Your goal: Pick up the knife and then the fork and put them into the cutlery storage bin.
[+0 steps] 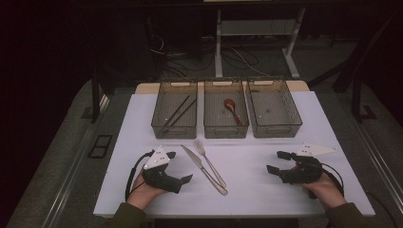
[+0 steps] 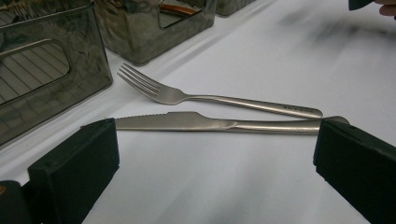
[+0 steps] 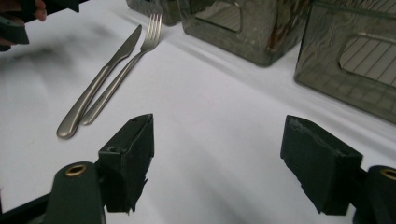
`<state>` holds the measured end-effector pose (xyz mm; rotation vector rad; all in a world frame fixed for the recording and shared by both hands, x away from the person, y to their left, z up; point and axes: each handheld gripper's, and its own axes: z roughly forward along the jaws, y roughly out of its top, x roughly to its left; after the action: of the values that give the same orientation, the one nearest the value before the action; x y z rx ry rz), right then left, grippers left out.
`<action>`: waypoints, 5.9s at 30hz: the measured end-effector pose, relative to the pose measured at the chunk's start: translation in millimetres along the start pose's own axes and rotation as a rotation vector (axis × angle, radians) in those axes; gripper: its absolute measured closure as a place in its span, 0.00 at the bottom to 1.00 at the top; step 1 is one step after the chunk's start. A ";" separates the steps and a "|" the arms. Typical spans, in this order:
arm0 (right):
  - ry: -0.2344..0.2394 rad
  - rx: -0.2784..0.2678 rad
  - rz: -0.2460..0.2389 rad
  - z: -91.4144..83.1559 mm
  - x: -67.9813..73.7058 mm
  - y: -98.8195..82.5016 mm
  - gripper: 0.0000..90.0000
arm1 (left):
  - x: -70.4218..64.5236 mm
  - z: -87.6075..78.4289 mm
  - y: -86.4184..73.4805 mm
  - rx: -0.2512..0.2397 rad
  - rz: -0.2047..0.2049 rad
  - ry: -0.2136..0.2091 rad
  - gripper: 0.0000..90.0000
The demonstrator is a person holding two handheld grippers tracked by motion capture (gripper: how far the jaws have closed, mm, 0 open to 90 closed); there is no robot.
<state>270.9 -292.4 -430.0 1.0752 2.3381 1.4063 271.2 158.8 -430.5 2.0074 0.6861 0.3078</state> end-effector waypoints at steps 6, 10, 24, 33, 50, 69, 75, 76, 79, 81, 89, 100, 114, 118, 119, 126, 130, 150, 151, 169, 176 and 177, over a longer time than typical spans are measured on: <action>-0.001 0.003 0.001 -5.9 1.6 -7.5 0.28 | -0.7 0.2 0.9 0.001 -0.004 -0.013 0.00; -0.006 0.005 -0.002 -5.5 1.0 -8.4 0.28 | -3.6 0.5 2.4 0.004 -0.003 -0.041 0.08; -0.011 0.001 -0.006 -5.9 1.8 -7.6 0.28 | -14.7 18.1 11.5 0.048 0.020 -0.167 0.62; -0.012 0.008 -0.005 -4.7 1.9 -8.4 0.28 | -28.7 41.9 19.7 0.085 0.068 -0.242 0.95; -0.014 0.010 -0.002 -4.2 1.6 -8.7 0.28 | -48.7 83.6 23.6 0.193 0.149 -0.256 0.99; -0.011 0.009 -0.002 -4.6 1.7 -8.5 0.28 | -47.2 107.4 33.8 0.199 0.169 -0.263 0.99; -0.010 0.010 -0.002 -4.7 1.7 -8.6 0.28 | -45.8 118.8 41.0 0.202 0.180 -0.258 0.99; -0.009 0.010 -0.002 -4.8 1.7 -8.6 0.28 | -45.3 120.5 42.0 0.203 0.182 -0.257 0.99; -0.010 0.012 -0.005 -4.6 1.4 -8.7 0.28 | -44.8 126.5 45.4 0.200 0.178 -0.249 0.99; -0.010 0.012 -0.005 -4.5 1.4 -8.8 0.28 | -44.1 130.7 47.8 0.199 0.177 -0.241 0.99; -0.006 0.009 -0.005 -5.5 1.0 -8.8 0.28 | -41.3 137.9 53.2 0.194 0.175 -0.220 0.99; 0.004 0.019 -0.019 -3.7 2.1 -7.8 0.27 | -37.1 99.4 52.4 0.107 0.101 -0.240 0.84; 0.020 0.036 -0.019 2.4 5.3 -3.0 0.21 | -16.8 47.6 33.7 0.042 0.026 -0.148 0.49; 0.022 0.035 -0.020 3.8 5.6 -2.0 0.20 | -10.5 33.5 27.4 0.031 0.013 -0.131 0.43; 0.020 0.036 -0.019 4.2 5.9 -1.6 0.20 | -9.2 30.3 25.7 0.028 0.004 -0.126 0.43; 0.050 0.065 -0.069 12.7 8.6 7.8 0.16 | -6.4 13.6 11.8 0.033 -0.014 -0.117 0.33; 0.048 0.093 -0.090 21.0 14.1 20.0 0.16 | -8.1 8.4 4.0 0.029 -0.022 -0.103 0.24; 0.107 0.362 -0.199 105.0 31.3 86.0 0.54 | -7.5 6.4 -3.4 0.025 -0.037 -0.065 0.00; 0.110 0.374 -0.207 108.9 33.1 88.4 0.56 | -7.7 6.7 -3.4 0.026 -0.037 -0.068 0.00; 0.132 0.674 -0.372 182.7 65.3 118.6 0.80 | -8.8 10.4 -4.0 0.047 -0.034 -0.091 0.00; 0.111 0.769 -0.408 197.5 73.8 122.9 0.86 | -9.3 11.5 -4.3 0.052 -0.035 -0.097 0.00; 0.106 0.780 -0.414 199.4 75.3 123.0 0.86 | -9.1 11.5 -4.3 0.052 -0.033 -0.096 0.00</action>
<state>378.5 -71.4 -418.2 0.5778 3.0380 0.4024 267.8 146.9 -439.4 2.0442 0.6714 0.1742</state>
